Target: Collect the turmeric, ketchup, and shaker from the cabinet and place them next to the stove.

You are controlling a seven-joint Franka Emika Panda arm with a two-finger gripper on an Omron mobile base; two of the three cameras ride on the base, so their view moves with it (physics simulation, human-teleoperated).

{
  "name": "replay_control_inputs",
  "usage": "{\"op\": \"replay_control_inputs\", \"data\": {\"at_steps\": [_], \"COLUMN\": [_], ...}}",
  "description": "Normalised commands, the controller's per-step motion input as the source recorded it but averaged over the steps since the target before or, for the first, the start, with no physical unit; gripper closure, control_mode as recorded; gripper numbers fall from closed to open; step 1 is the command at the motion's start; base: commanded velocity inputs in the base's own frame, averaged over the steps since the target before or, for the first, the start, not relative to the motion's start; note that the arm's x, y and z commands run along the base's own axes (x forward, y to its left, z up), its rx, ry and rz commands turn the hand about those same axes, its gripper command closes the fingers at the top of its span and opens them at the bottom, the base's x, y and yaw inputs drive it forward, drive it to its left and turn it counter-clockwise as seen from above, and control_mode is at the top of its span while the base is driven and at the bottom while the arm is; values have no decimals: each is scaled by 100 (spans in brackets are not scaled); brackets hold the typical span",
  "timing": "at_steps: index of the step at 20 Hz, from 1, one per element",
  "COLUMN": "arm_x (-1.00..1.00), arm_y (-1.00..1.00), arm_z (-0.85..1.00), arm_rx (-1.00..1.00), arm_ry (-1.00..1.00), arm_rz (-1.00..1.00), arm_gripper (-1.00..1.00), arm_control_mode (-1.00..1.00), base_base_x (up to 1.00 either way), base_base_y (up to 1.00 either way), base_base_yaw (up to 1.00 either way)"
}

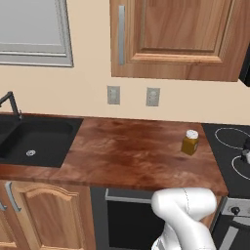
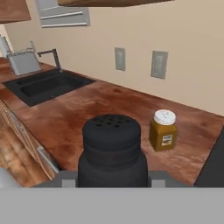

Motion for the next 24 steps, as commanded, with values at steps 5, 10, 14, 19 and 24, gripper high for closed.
{"op": "replay_control_inputs", "data": {"at_steps": [5,10,14,19,24], "arm_x": [30,50,39,39,36], "arm_y": [6,21,3,0,0], "arm_z": [-47,-43,-26,-24,-25], "arm_rx": [0,1,5,5,4], "arm_ry": [0,0,-4,-3,-2], "arm_rz": [10,5,5,7,8], "arm_gripper": [100,100,100,100,100], "arm_control_mode": [-100,-100,-100,-100,-100], "base_base_x": [0,0,0,0,0], "base_base_y": [0,0,0,0,0], "base_base_yaw": [0,0,0,0,0]}}
